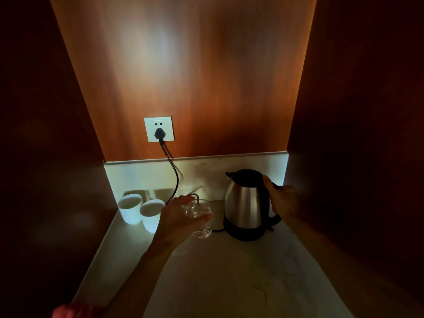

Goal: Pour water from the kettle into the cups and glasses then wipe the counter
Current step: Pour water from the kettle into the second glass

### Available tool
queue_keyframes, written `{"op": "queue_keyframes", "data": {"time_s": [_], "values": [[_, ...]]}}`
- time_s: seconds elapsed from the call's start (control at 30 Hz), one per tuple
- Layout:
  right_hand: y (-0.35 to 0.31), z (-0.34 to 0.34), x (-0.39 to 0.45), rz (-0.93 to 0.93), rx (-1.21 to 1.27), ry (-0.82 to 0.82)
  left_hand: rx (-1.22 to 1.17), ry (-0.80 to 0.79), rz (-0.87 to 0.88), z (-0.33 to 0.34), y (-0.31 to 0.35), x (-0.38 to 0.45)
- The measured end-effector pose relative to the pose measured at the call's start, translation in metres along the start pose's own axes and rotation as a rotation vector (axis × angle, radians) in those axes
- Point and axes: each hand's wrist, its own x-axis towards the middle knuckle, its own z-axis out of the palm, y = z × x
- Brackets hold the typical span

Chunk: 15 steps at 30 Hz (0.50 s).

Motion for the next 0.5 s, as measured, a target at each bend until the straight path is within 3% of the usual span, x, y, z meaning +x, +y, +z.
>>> {"op": "queue_keyframes", "data": {"time_s": [0.33,0.5], "values": [[0.004,0.001,-0.013,0.001,-0.049,-0.023,-0.002,-0.014,-0.007,-0.003,-0.008,0.003],[-0.004,-0.007,-0.011,-0.033,-0.217,-0.089,-0.014,-0.011,-0.035,-0.01,-0.008,0.002]]}}
